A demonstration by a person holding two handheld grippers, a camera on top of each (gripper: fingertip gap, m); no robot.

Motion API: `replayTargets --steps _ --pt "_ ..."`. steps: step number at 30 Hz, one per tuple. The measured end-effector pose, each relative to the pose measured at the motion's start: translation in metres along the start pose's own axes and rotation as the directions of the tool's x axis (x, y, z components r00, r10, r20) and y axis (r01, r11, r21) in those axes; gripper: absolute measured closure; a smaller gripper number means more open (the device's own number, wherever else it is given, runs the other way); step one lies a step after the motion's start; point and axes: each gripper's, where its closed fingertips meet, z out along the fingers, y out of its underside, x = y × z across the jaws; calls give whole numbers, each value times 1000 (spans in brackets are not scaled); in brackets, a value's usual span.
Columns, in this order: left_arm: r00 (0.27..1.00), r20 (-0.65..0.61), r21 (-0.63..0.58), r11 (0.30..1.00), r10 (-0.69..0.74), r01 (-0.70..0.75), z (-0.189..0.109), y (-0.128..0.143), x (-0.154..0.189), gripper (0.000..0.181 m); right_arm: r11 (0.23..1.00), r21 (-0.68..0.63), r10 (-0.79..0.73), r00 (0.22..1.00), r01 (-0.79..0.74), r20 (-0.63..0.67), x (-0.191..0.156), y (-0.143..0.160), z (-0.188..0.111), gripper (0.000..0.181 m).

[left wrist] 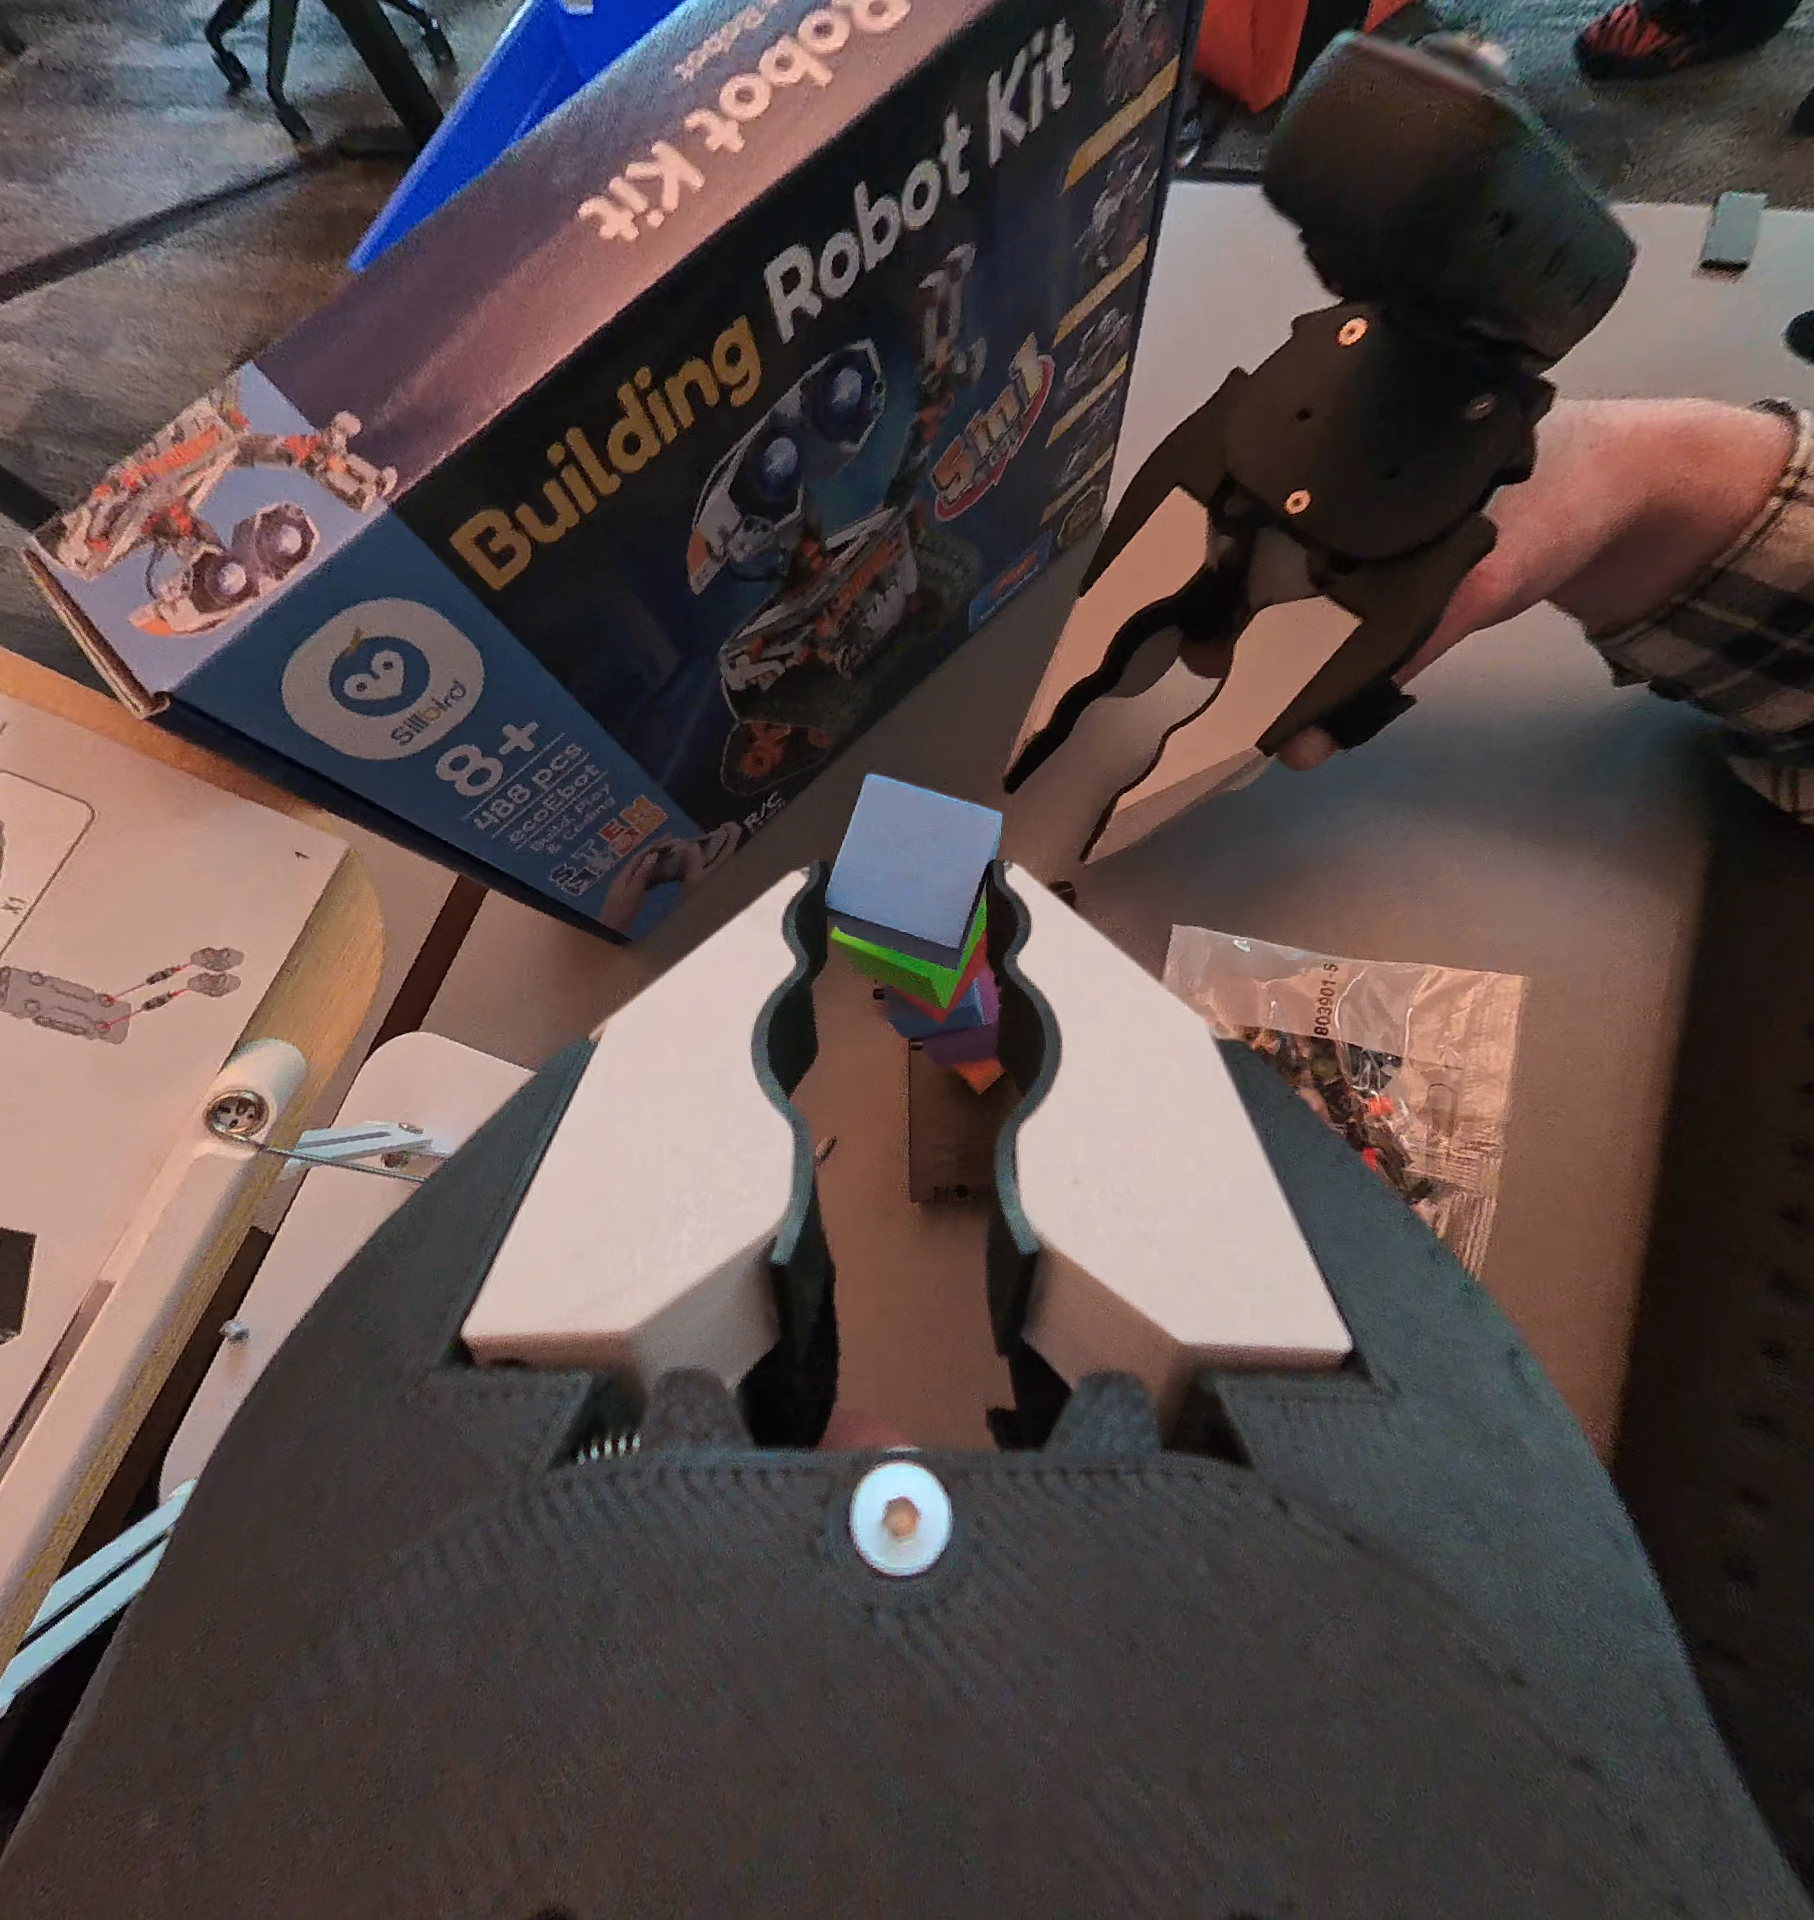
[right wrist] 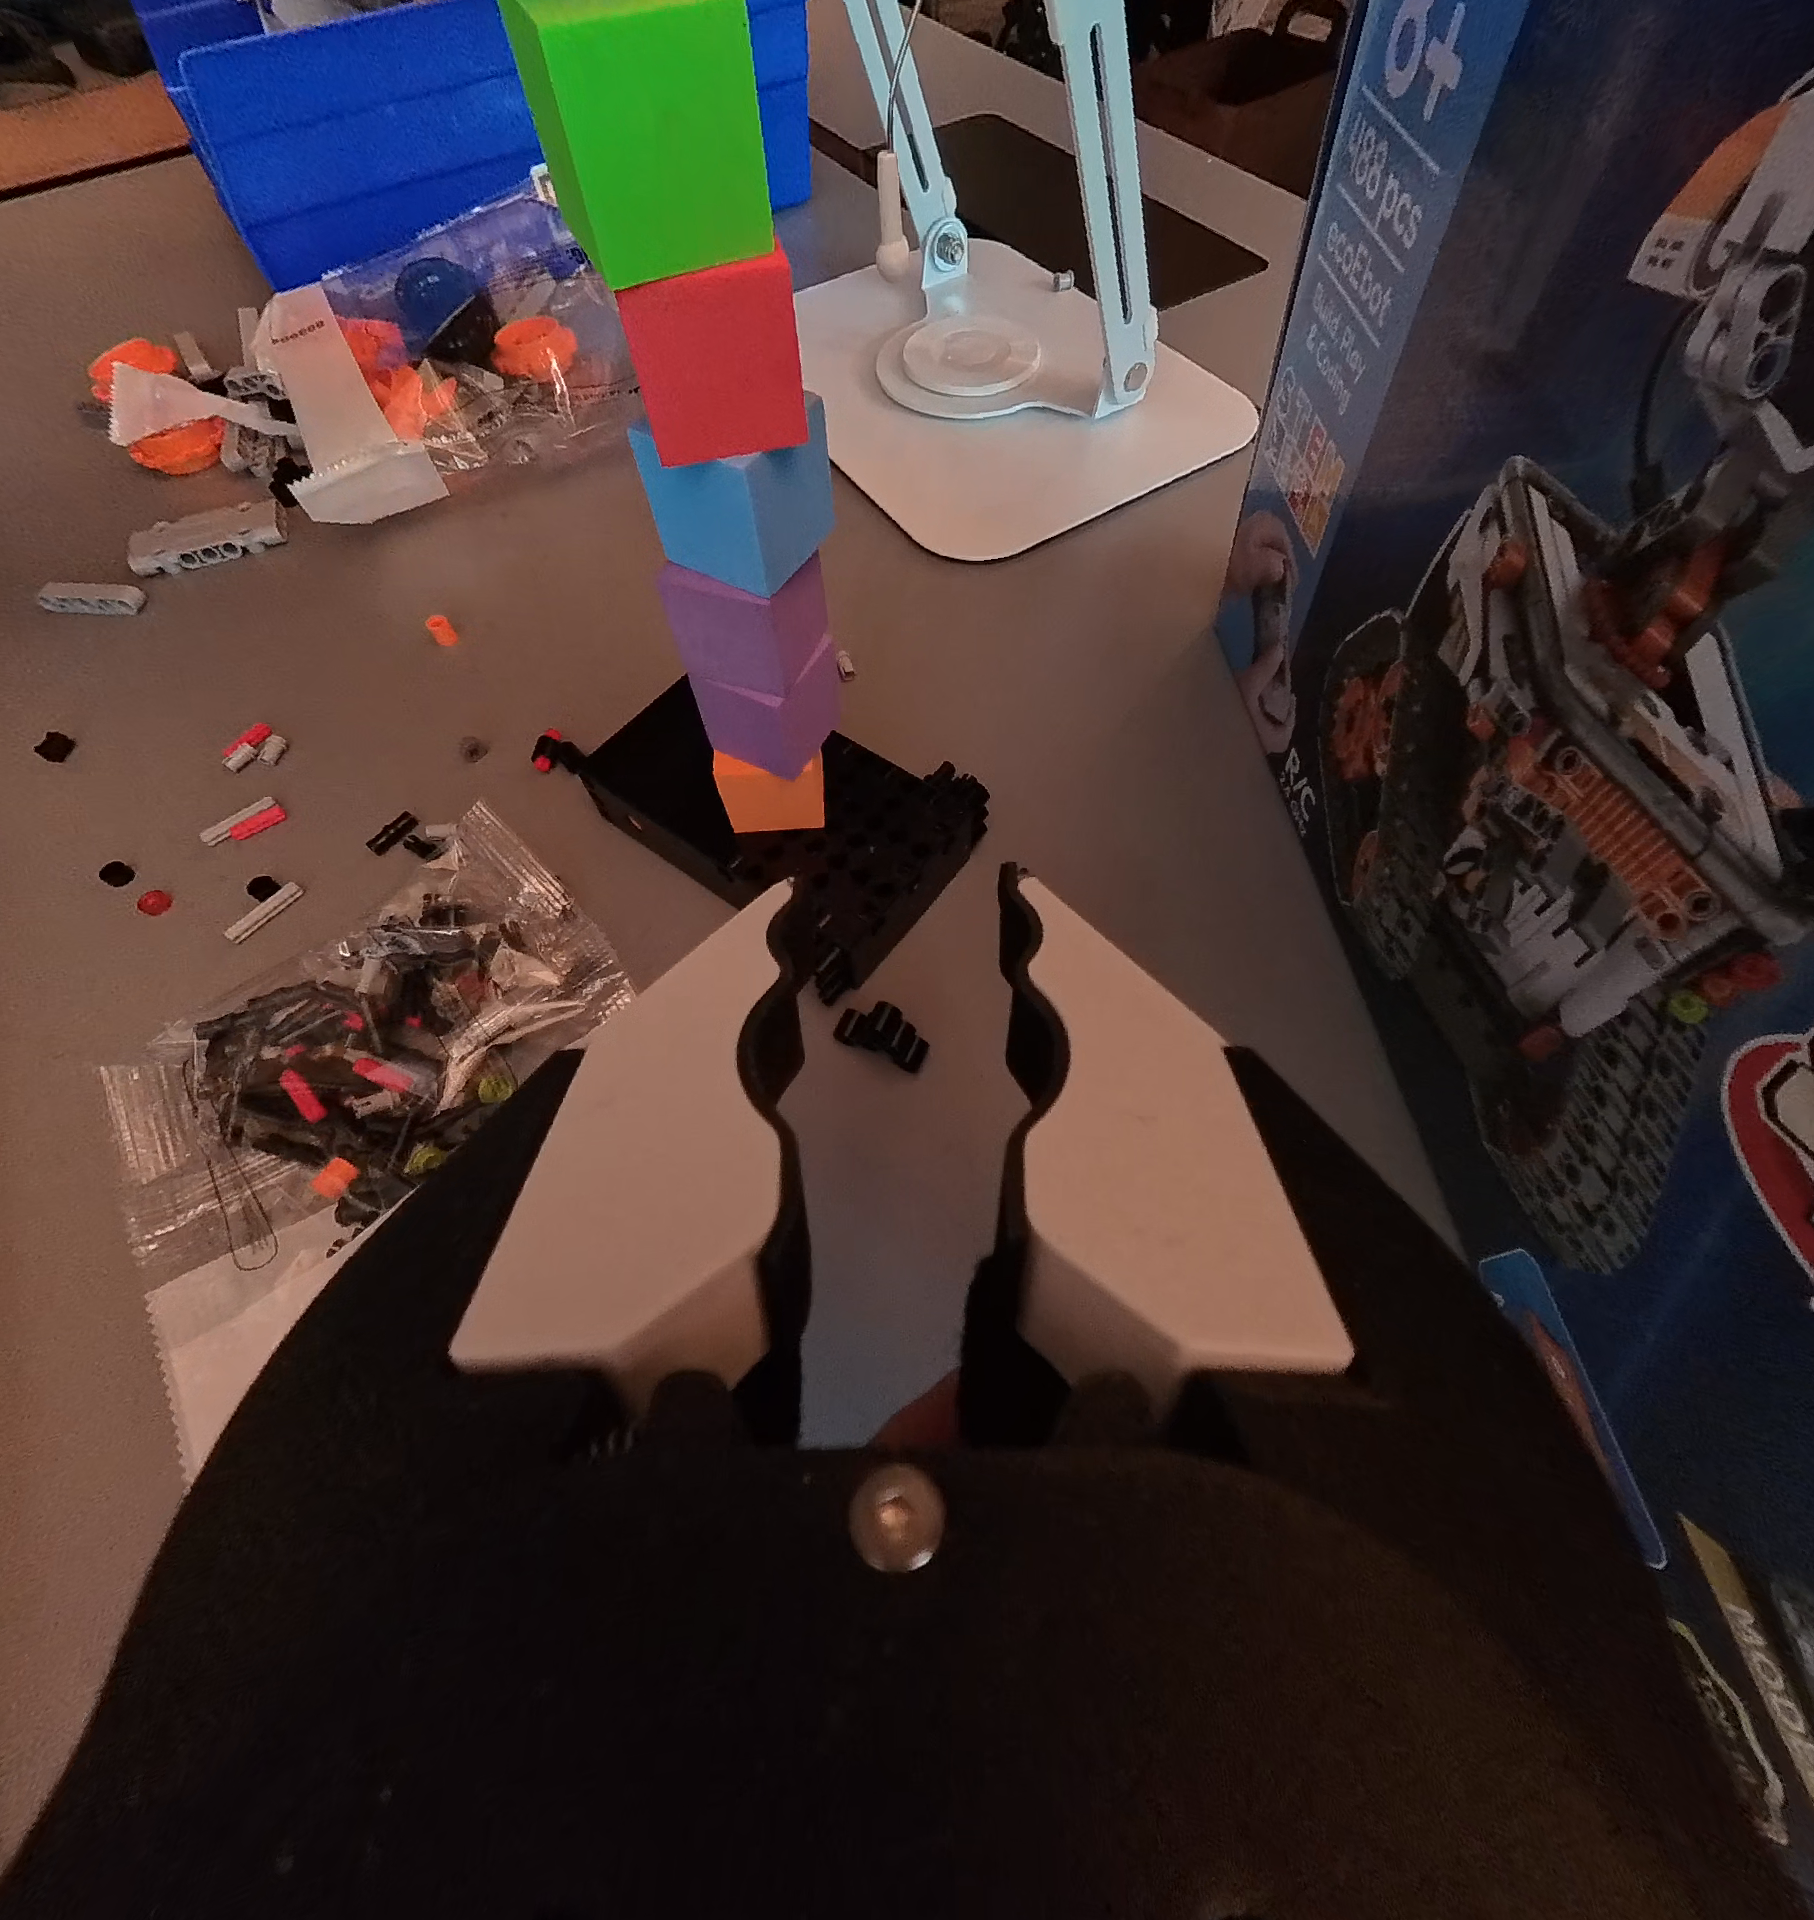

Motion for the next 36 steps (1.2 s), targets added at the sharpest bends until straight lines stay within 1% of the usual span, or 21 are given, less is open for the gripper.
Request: replayTargets --steps 5,8,13,18,20,23,26,28,31,34,36 --pt "999 -25 -4 999 -37 37 5 4 -5 152 1000 -1 -6 1000 6 1 -1 0 0 146" --pt "996 -64 0 998 -55 55 7 4 -2 152 1000 -2 -5 1000 5 1 -1 0 0 146" --pt "995 -68 2 998 -70 70 11 7 -3 152 1000 -3 -5 1000 5 -1 0 0 0 146" --pt "996 -54 19 997 -75 76 8 8 -7 138 1000 -5 -5 1000 5 0 -1 1 0 146" --pt "996 -49 35 996 -78 80 5 7 -7 137 1000 -7 -6 1000 6 0 -1 1 1 146" --pt "997 -10 78 994 -78 78 -6 3 -10 129 1000 -8 -6 1000 6 -3 -1 1 1 146" --pt "996 37 146 987 -80 74 -24 0 -9 129 1000 -7 -5 1000 5 -6 0 2 0 146" --pt "993 93 165 985 -74 58 -32 4 -13 130 1000 -13 -4 1000 4 -9 1 4 1 146" --pt "986 107 205 973 -127 103 -38 13 -19 130 1000 -20 1 1000 -2 -26 4 6 1 146" --pt "975 121 239 959 -185 152 -39 27 -23 130 999 -32 -5 997 3 -73 10 9 0 146" --pt "965 135 266 946 -225 183 -36 35 -24 130 999 -46 -22 992 16 -127 15 11 -1 145"
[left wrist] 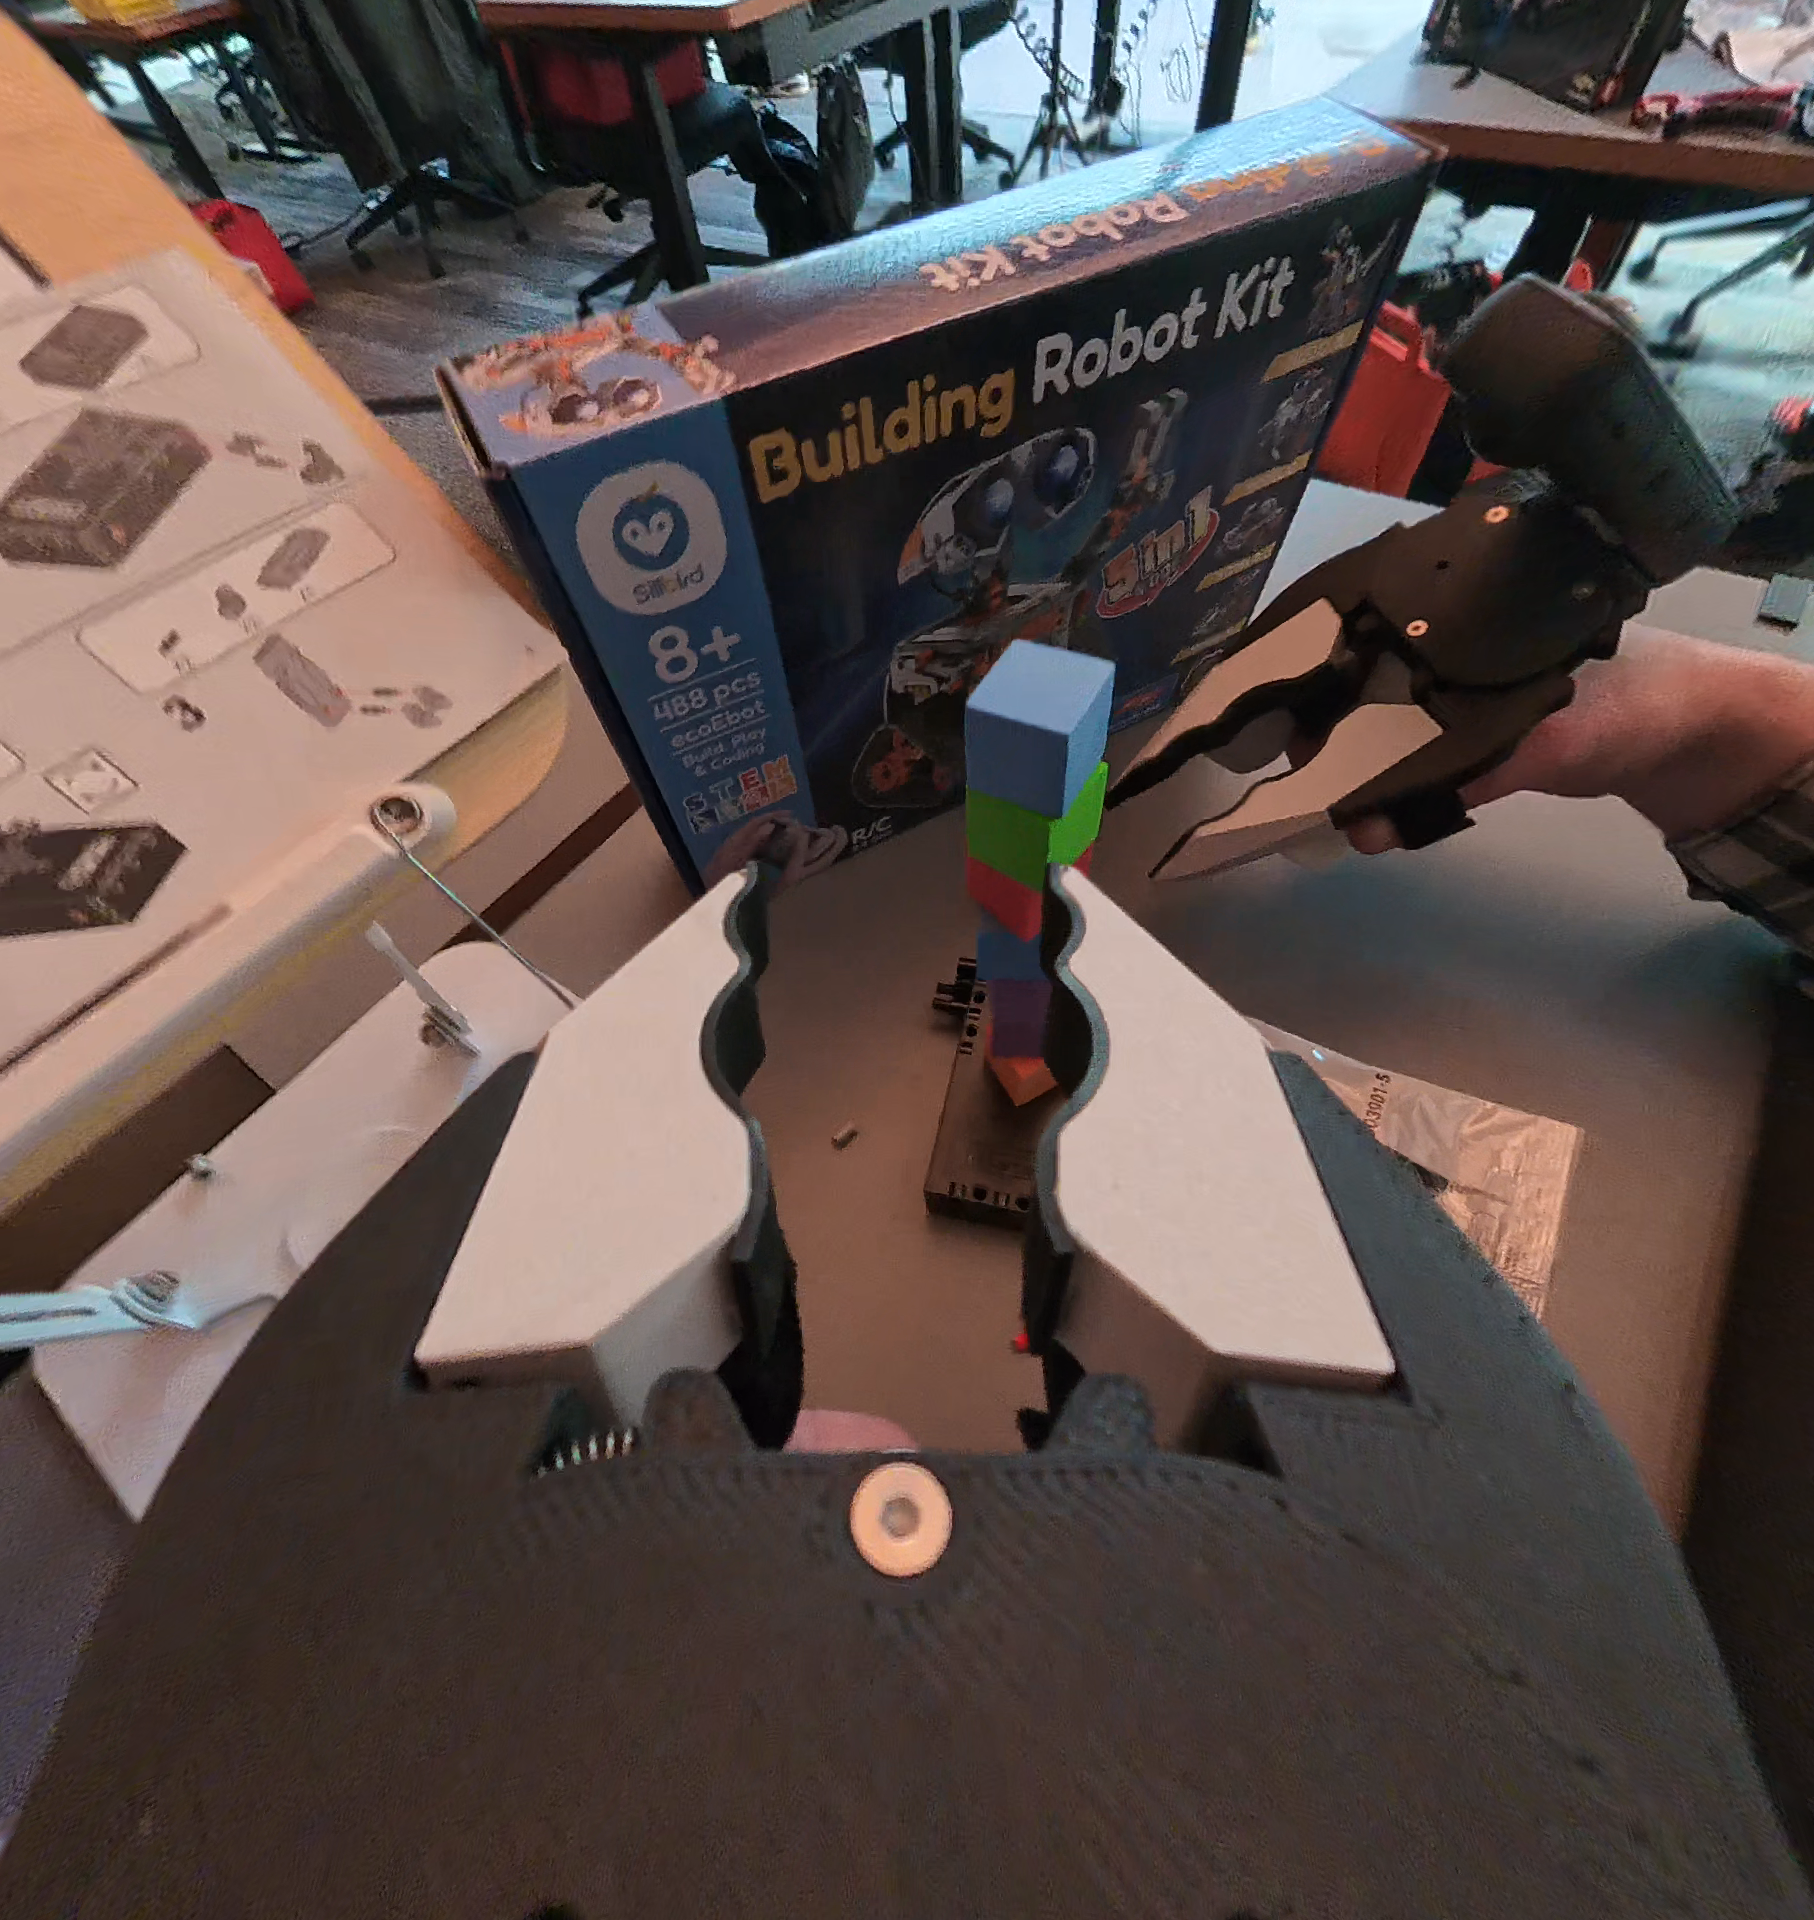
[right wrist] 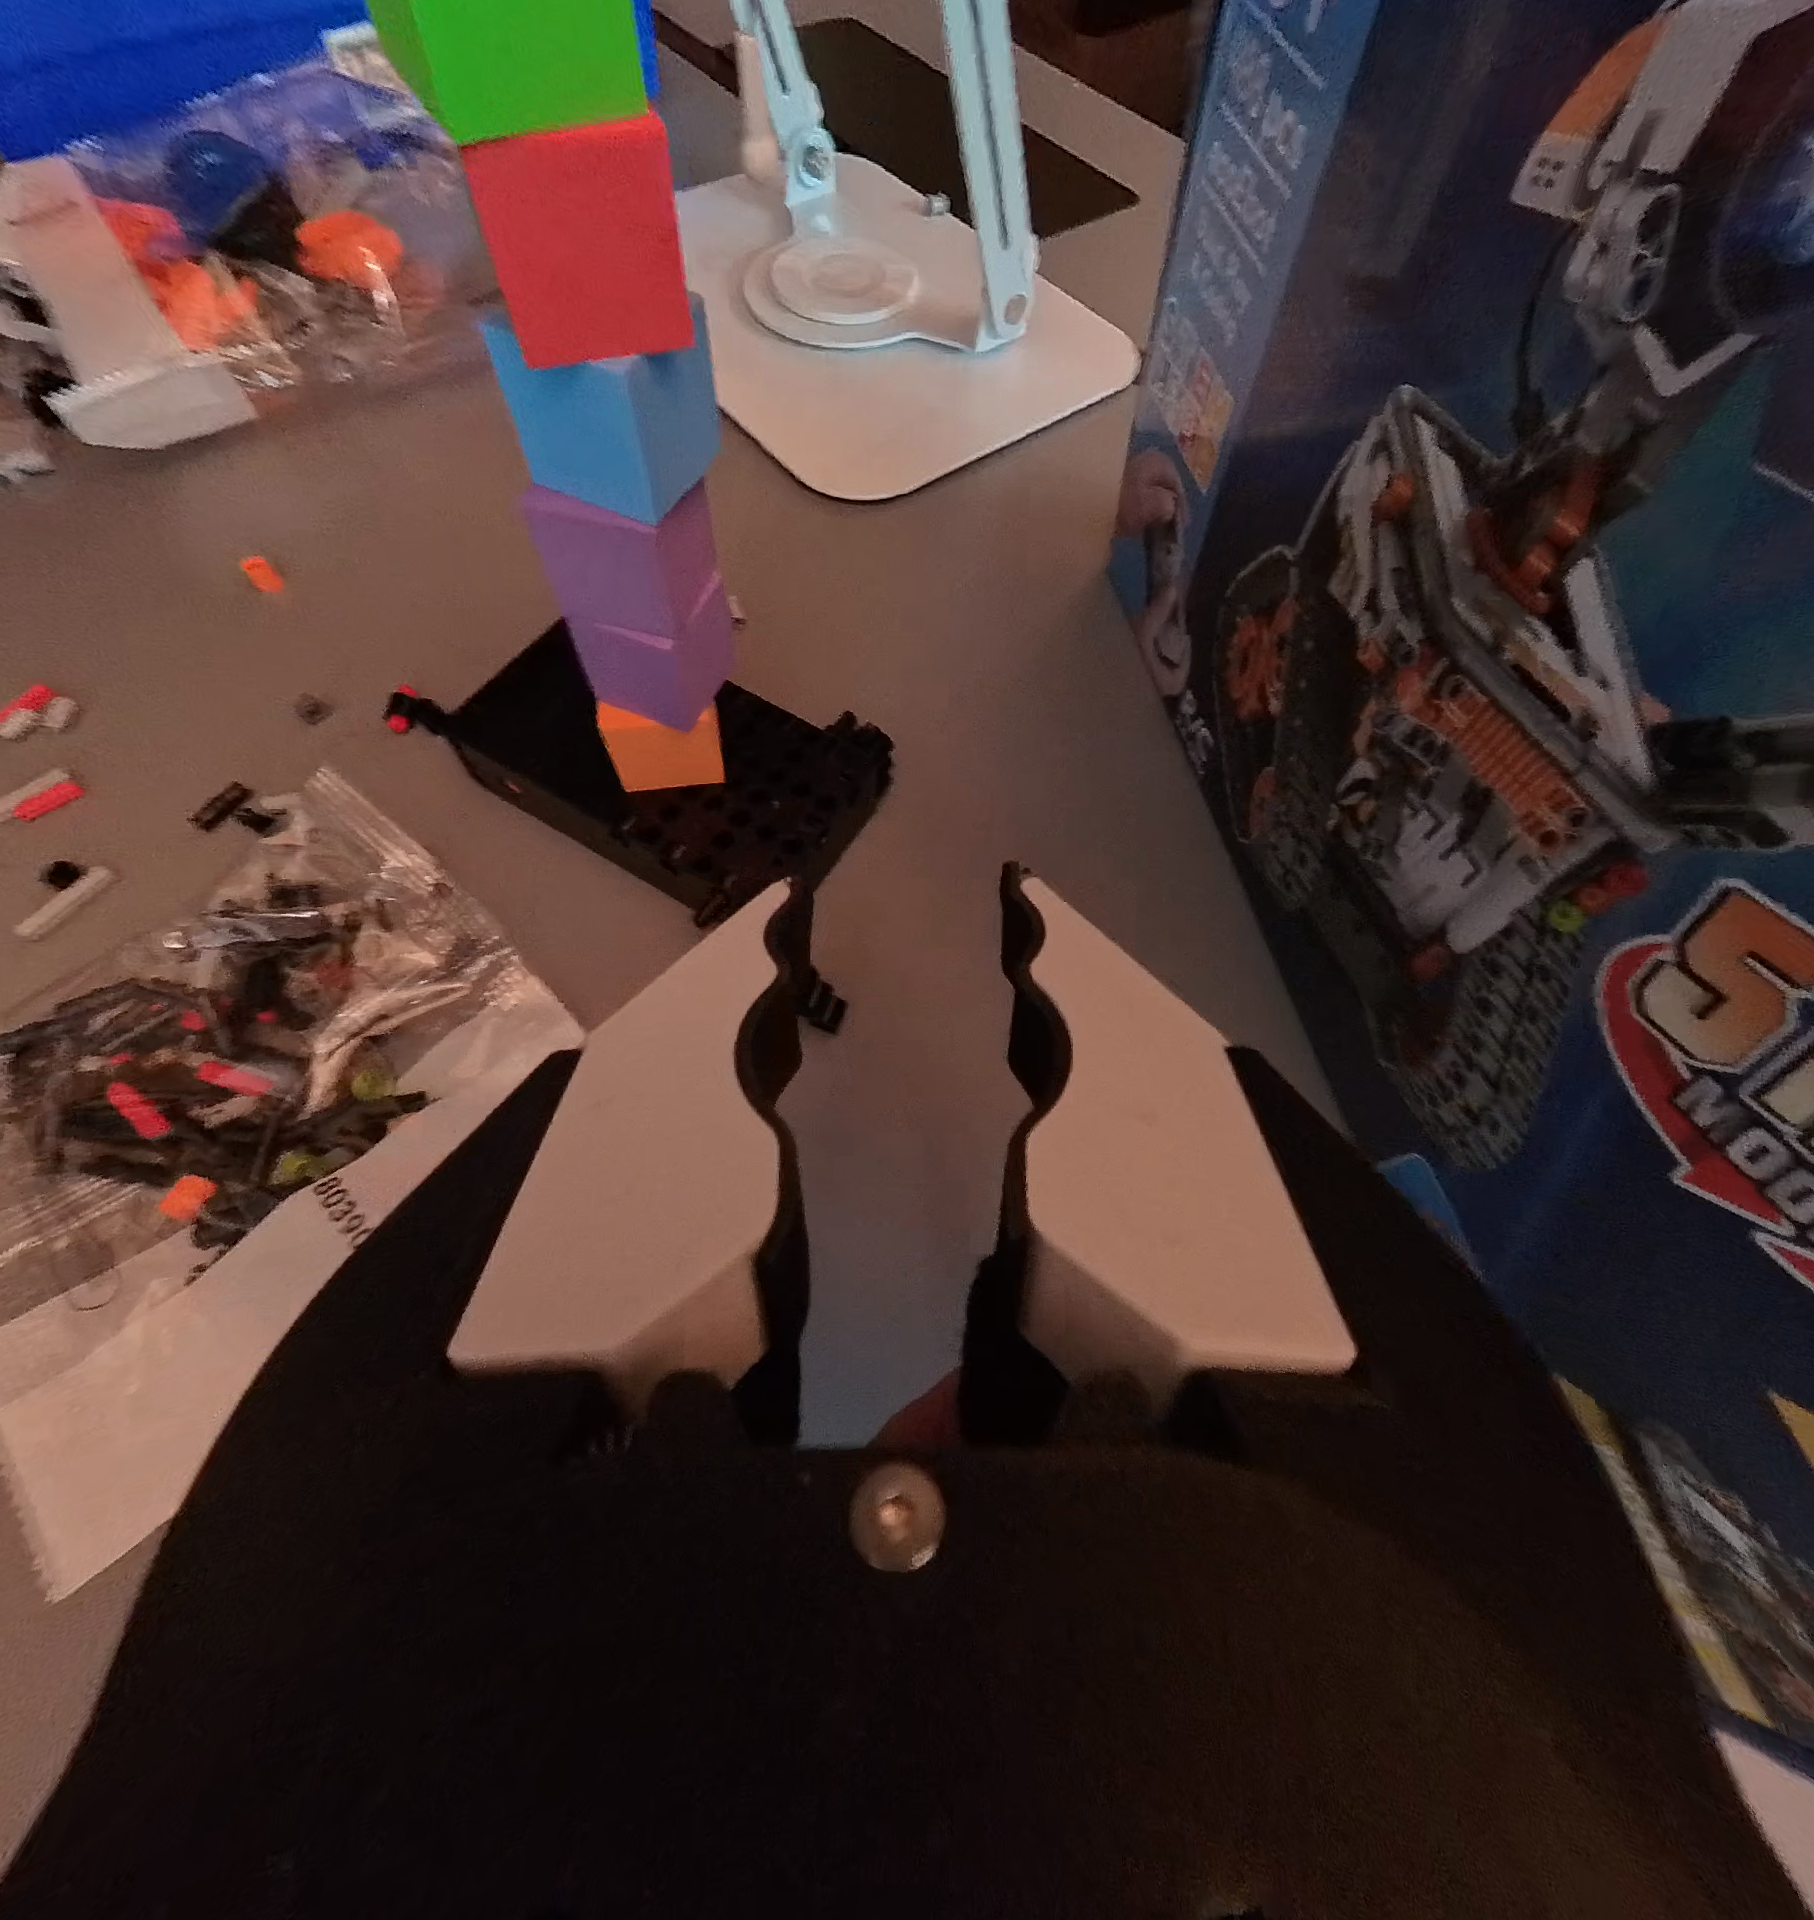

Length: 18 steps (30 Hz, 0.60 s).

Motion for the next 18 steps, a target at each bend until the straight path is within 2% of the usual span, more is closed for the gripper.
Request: replayTargets --steps 3,6,12,18 --pt "999 19 5 999 -46 46 7 19 1 128 999 1 -53 985 54 -162 16 -5 -6 144" --pt "993 2 18 993 -116 116 16 39 3 127 998 6 -66 963 70 -260 22 -7 -16 144" --pt "981 10 24 981 -194 193 36 71 -3 129 998 -18 -63 940 61 -336 20 3 -34 144" --pt "982 56 54 982 -182 179 34 70 -10 131 999 42 -3 925 20 -381 9 5 -54 145"
